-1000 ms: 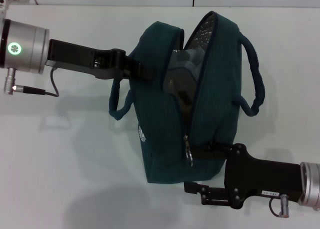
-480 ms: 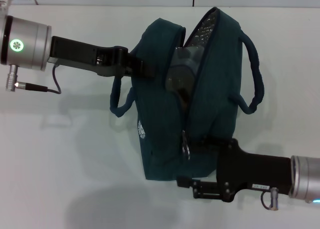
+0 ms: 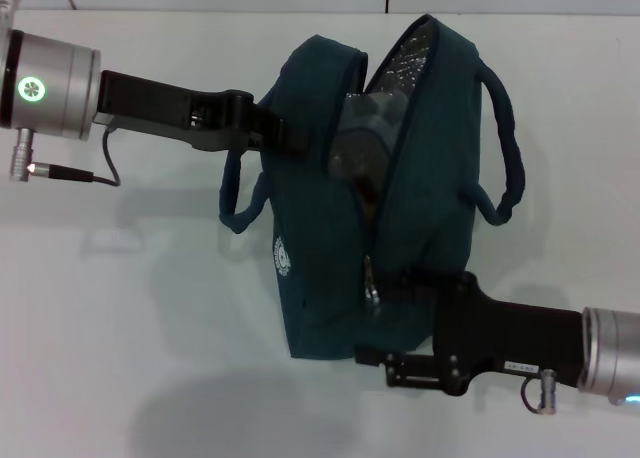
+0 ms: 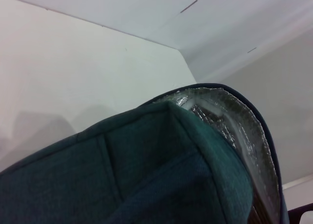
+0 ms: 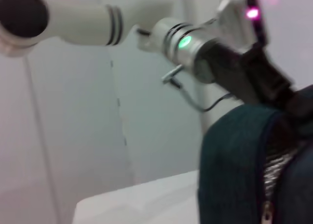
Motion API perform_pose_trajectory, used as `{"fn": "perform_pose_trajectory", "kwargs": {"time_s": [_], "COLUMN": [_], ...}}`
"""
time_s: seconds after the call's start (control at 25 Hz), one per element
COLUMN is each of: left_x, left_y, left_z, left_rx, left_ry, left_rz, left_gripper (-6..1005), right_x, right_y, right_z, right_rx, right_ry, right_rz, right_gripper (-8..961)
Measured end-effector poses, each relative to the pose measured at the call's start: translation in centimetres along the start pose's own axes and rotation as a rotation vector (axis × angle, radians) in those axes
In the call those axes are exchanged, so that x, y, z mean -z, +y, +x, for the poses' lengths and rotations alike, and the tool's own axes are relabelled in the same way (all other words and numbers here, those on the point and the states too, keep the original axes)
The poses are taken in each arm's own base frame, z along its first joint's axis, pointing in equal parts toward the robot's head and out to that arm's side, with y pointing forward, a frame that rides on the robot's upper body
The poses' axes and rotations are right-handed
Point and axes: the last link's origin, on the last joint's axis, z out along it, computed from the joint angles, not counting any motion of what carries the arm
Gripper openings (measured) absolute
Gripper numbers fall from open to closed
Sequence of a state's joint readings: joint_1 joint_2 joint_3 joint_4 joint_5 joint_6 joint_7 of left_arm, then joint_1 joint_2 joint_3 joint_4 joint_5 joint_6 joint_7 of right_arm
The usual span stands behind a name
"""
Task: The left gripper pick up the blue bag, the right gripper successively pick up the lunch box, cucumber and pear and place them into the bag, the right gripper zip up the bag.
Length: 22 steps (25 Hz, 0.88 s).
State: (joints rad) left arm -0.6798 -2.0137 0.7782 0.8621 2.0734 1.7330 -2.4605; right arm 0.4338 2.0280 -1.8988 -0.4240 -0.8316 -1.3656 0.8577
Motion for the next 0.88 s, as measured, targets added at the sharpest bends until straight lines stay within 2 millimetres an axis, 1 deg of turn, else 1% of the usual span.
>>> {"fn": "perform_pose_trajectory", "kwargs": {"time_s": [0.16,0.44,0.72,0.88], "left_x": [0.1,0.0,0.0,0.0], "left_y": [-0.1,0.1,0.1,0.1], "left_z": [0.1,0.5,0.5,0.6], "left_rx": [0.003,-0.005,-0.006,-0.009], "left_ry": [0.006,0.008,0.008,0.008], "left_rz": [0.006,0.008,0.011,0.011], "left_gripper": [64,65,65,65], "right_x": [0.6,0.2,0.1,0.1], "right_y": [-0.1,-0.8,-0.9,-1.0], "right_z": [0.1,0.0,-0.1,0.0], "right_rx": [-0.024,-0.011,-0.008,-0.009], "right_ry": [-0.034,-0.022,-0.021,-0.014], "right_rz": [0.058,0.077,0.078,0.086], "right_gripper": [729,729,729,562]}}
